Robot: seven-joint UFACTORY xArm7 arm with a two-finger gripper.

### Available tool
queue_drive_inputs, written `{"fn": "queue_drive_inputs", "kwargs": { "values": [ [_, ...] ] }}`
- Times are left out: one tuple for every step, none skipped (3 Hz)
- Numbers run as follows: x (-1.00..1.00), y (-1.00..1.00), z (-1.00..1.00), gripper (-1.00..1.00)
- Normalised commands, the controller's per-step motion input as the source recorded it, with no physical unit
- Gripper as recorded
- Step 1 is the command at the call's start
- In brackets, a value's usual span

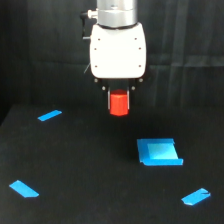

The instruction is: Pick up the red object from the table

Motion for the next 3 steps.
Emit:
{"fn": "queue_drive_inputs", "kwargs": {
  "values": [
    [-0.16,0.03,0.05,-0.99],
    [-0.04,-0.01,0.02,-0.95],
    [-0.07,0.01,0.13,-0.96]
  ]
}}
